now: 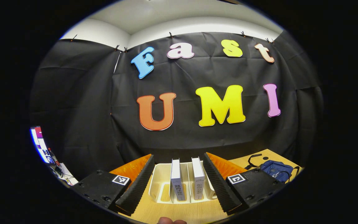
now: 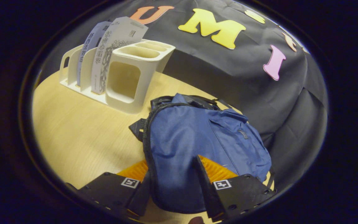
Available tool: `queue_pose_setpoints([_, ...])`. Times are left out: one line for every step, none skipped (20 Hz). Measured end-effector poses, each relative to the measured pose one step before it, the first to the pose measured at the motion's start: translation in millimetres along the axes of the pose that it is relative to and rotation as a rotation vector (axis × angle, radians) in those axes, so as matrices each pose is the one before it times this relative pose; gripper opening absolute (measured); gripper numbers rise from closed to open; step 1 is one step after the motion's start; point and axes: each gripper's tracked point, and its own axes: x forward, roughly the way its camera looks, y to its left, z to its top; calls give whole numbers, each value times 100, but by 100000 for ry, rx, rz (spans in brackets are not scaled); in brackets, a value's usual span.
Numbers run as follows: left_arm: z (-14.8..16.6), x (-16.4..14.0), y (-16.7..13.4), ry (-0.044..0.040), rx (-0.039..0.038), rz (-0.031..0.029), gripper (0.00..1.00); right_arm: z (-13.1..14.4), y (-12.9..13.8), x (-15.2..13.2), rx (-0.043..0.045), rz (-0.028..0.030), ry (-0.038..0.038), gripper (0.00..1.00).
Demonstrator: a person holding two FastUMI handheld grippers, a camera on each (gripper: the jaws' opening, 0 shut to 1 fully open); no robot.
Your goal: Open the schoolbag, grab two books from the bookshelf and put them into the schoolbag.
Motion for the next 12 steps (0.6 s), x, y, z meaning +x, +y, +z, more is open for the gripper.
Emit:
queue_pose_setpoints([1, 112, -248, 204, -265, -288, 98, 194, 259, -21, 784, 2407, 1213, 64])
queue_pose_setpoints([9, 111, -124, -90, -189, -209, 98, -65, 237, -236, 517, 2228, 265, 55])
queue_pose_setpoints([100, 60, -127, -343, -226, -180, 98, 368, 145, -266, -30, 1477, 84, 30])
queue_pose_setpoints([97, 145, -92, -417, -280, -92, 98, -21, 59, -243, -508, 1270, 619, 19])
queue_pose_setpoints([43, 76, -166, -276, -498, -126, 98, 90, -155, -306, 672, 1239, 771, 9])
queue_pose_setpoints([-43, 122, 26, -26, -497, -53, 98, 182, -145, -212, 1684, 1468, 340, 9])
queue_pose_setpoints([-151, -33, 60, 57, -447, 184, 98, 257, -202, 13, 1064, 1385, 513, 9])
queue_pose_setpoints([-95, 112, 102, 26, -465, 395, 98, -33, -130, -548, 1652, 1375, 1036, 0])
queue_pose_setpoints([-16, 47, 111, 4, -594, 292, 98, 504, -217, -408, 597, 1067, 25, 0])
queue_pose_setpoints([61, 145, 96, 48, -527, 357, 98, 481, -227, -462, 289, 660, -654, 1])
queue_pose_setpoints([-77, 165, 98, -31, -442, 348, 98, 708, -277, -582, -250, 128, -1163, 0])
queue_pose_setpoints([-19, 172, 123, -126, -349, 333, 98, 732, -447, -635, -680, -109, -1380, 1])
